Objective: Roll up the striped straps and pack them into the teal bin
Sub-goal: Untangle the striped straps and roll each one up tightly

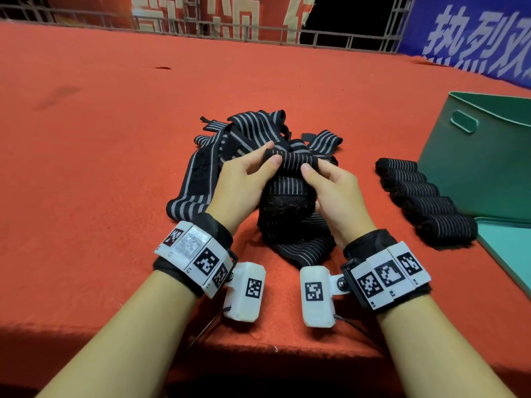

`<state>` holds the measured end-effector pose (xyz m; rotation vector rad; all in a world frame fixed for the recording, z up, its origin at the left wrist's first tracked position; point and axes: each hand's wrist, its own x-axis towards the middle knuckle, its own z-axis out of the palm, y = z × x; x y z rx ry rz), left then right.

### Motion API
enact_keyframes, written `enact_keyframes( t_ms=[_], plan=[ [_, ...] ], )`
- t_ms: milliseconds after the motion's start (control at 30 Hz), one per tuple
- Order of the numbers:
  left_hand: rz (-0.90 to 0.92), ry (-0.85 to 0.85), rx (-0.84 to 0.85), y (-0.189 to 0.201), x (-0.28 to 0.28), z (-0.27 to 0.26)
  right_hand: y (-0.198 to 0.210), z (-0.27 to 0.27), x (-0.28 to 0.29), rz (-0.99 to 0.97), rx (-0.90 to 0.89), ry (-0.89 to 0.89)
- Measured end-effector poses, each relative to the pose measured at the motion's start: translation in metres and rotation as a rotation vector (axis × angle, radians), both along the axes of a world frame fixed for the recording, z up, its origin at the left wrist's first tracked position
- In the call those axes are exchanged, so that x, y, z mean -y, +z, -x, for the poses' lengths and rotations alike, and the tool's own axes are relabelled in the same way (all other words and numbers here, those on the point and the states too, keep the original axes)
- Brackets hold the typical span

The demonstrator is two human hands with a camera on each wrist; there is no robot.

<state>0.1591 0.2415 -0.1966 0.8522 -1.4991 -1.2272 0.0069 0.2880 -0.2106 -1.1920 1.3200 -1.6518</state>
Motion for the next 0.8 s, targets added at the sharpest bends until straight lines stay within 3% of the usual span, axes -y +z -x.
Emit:
enact_keyframes(
  t_ms=[367, 500, 667, 800],
  plan=[
    [-0.346, -0.160, -0.040, 0.001, 0.002, -0.004, -0.001, 0.004, -0.003, 0.105, -0.092, -0.003],
    [-0.252, -0.103, 0.015, 0.002, 0.001, -0.006, -0.002, 0.001, -0.003, 0.081, -0.084, -0.037],
    [-0.057, -0.046, -0.045, 0.002, 0.000, -0.007, 0.011, -0.001, -0.003, -0.028, 0.126, -0.010],
    [0.044, 0.022, -0.074, 0.000, 0.002, -0.007, 0.008, -0.001, -0.003, -0.057, -0.001, 0.115]
  ],
)
